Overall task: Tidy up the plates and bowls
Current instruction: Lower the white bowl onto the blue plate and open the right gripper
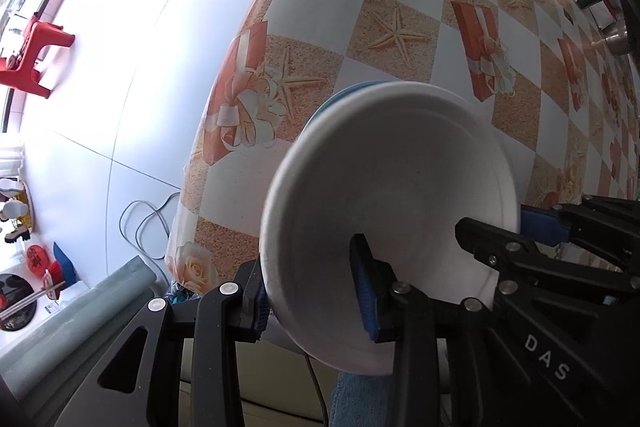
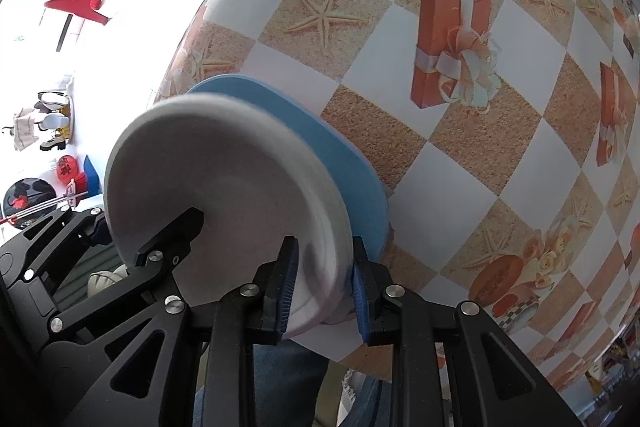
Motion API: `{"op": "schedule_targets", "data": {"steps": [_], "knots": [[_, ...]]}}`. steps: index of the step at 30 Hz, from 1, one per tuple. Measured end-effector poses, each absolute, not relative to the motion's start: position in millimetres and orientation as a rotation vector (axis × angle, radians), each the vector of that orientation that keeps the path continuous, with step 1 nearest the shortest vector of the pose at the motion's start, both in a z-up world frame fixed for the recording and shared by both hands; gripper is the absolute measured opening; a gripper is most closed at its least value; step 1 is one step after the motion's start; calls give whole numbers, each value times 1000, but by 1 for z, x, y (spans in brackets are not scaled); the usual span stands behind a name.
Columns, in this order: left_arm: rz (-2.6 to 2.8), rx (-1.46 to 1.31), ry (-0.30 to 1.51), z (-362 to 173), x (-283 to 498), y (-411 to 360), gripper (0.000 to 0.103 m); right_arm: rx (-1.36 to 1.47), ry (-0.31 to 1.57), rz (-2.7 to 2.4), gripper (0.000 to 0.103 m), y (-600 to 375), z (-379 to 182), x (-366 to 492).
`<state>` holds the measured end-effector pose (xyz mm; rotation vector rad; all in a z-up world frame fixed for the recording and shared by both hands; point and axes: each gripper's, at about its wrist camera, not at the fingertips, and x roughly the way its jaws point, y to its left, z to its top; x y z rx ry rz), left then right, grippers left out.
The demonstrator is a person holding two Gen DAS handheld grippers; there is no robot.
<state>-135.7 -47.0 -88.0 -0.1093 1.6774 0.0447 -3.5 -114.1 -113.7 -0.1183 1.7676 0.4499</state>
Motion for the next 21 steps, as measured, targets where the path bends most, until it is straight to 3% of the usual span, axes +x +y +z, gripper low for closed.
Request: {"op": "schedule_targets", "data": {"steps": [15,16,17,18,19,20,21], "knots": [[39,-148,1661,-81,-139,-37,49,-105,1729,455,31,-123,-94,-1],[40,-154,1653,-80,-139,-35,52,-100,1724,455,32,-125,-93,-1],[62,-139,1638,-77,-139,-33,62,-98,1717,450,34,-127,-90,1],[90,-118,1623,-75,-140,-29,69,-109,1707,431,44,-129,-87,2],[123,-106,1609,-73,-140,-23,83,-113,1695,415,54,-133,-86,2],[129,-122,1606,-73,-141,-16,88,-100,1686,406,59,-139,-84,4],[127,-147,1609,-72,-141,-11,88,-76,1686,406,70,-143,-82,6]]}}
